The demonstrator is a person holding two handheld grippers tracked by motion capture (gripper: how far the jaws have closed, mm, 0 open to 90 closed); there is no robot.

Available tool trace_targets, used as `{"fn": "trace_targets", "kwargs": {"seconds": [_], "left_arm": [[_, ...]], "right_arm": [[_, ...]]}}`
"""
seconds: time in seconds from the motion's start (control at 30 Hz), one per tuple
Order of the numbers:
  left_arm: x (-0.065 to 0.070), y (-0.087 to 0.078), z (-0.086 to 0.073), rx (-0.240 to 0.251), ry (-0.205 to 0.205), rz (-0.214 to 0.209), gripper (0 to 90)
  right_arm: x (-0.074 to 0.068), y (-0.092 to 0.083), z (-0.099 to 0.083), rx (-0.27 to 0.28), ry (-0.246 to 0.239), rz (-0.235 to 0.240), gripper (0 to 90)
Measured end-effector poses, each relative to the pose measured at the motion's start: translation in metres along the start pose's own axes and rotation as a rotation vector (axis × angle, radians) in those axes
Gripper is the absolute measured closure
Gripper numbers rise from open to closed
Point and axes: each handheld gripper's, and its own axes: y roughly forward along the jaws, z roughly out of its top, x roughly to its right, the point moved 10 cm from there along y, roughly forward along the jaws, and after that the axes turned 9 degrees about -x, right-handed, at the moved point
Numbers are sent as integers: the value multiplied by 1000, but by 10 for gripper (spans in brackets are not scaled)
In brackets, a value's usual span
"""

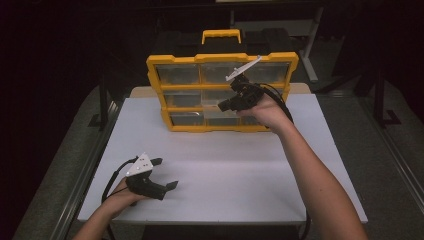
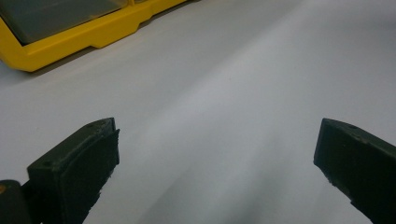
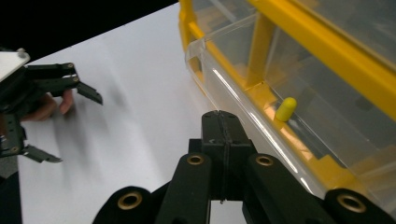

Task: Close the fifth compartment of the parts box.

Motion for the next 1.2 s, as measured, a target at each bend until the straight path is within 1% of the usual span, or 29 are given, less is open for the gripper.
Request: {"fn": "trace_targets", "kwargs": {"seconds": [0.1, 0.13, 0.23, 0.3, 0.37, 0.4, 0.43, 0.67, 0.93, 1.0, 1.13, 1.2], "left_arm": [[0, 0, 0, 0, 1, 0, 0], [0, 0, 0, 0, 0, 0, 0], [0, 0, 0, 0, 1, 0, 0], [0, 0, 0, 0, 1, 0, 0], [0, 0, 0, 0, 1, -1, 0], [0, 0, 0, 0, 0, -1, 0], [0, 0, 0, 0, 0, -1, 0], [0, 0, 1, 2, -2, 0, 0], [0, 1, 2, 1, -6, -2, 0], [0, 1, 1, 1, -7, -2, 0], [-1, 0, 1, 1, -10, -1, 0], [-1, 1, 0, -3, -10, -1, 0]], "right_arm": [[1, 0, 0, 1, 4, -3, 888], [5, 1, 2, 10, 12, -5, 888], [7, 2, 2, 10, 19, -13, 888], [11, 2, 4, 11, 22, -30, 888], [12, 3, 5, 12, 25, -33, 888], [14, 4, 7, 14, 31, -46, 888], [14, 4, 7, 14, 31, -46, 888], [24, 7, 14, 29, 40, -90, 888], [34, 8, 16, 40, 51, -132, 888], [33, 8, 16, 42, 65, -123, 887], [33, 8, 13, 41, 63, -121, 885], [33, 7, 11, 47, 65, -114, 863]]}}
